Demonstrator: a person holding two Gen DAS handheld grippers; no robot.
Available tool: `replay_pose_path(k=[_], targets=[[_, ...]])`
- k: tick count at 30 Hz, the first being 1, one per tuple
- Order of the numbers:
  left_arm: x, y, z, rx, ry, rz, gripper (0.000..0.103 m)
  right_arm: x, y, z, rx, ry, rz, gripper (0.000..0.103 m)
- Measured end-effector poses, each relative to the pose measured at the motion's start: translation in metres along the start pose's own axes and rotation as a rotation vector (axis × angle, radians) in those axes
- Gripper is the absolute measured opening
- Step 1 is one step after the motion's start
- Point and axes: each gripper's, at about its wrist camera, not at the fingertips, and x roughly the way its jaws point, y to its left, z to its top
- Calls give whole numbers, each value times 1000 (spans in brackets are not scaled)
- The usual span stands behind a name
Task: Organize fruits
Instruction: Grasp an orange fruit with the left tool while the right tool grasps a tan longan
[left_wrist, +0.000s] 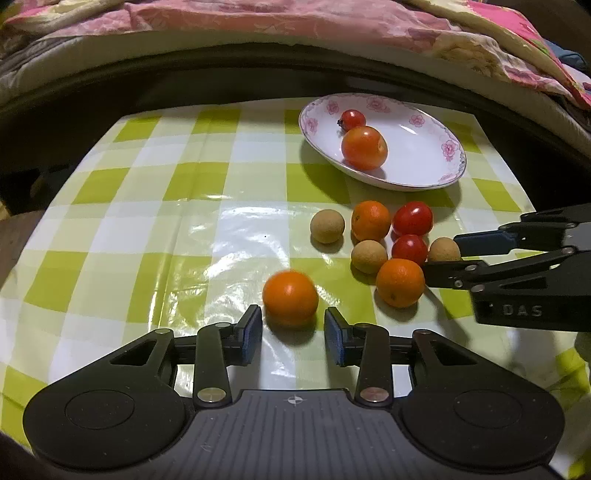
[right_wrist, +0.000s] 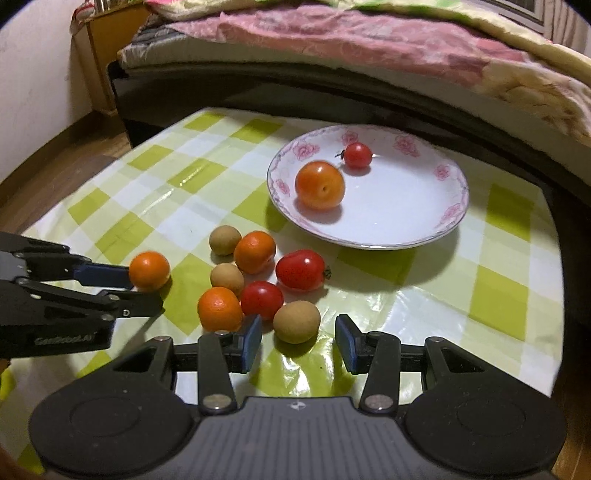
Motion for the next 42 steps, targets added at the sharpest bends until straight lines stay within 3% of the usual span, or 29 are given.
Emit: replay_pose_path(k=[3,7,15,26,37,40,42], targets=[[2,2,3,-9,-9,4,55,6,1,1,-3,-1,-9,45],[6,6,6,-22,-7,10,55,5,0,2,4,6,-26,36],[5,7,5,-26,-11,22,42,1,-3,2,16,20,-32,32],[8,5,5,20,-23,28,42,0,-2,-2,13,32,-36,32],[8,2,-1,58,-30,35,57,0,-2,-1,9,34,-37,32],[7,2,-1,59,-25,33,54,0,-2,-1,7,34,-36,33],[6,3,0,57,-21,35,47,0,-3,-1,8,34,-33,33]])
